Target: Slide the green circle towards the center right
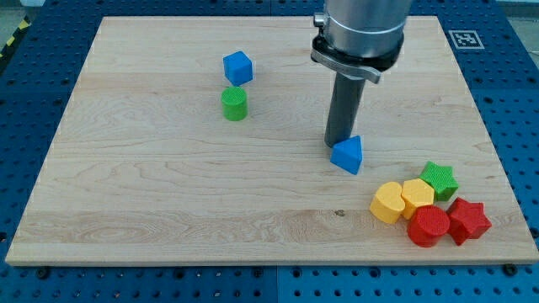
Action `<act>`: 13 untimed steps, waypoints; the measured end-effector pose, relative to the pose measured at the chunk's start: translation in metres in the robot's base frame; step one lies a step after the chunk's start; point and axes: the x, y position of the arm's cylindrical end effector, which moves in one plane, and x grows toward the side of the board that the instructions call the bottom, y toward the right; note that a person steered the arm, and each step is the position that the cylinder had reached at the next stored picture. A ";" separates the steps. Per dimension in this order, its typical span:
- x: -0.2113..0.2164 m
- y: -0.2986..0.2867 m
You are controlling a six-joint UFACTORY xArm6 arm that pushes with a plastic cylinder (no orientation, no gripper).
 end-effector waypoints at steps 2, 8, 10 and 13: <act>0.022 0.033; -0.103 -0.238; -0.080 -0.179; -0.055 -0.055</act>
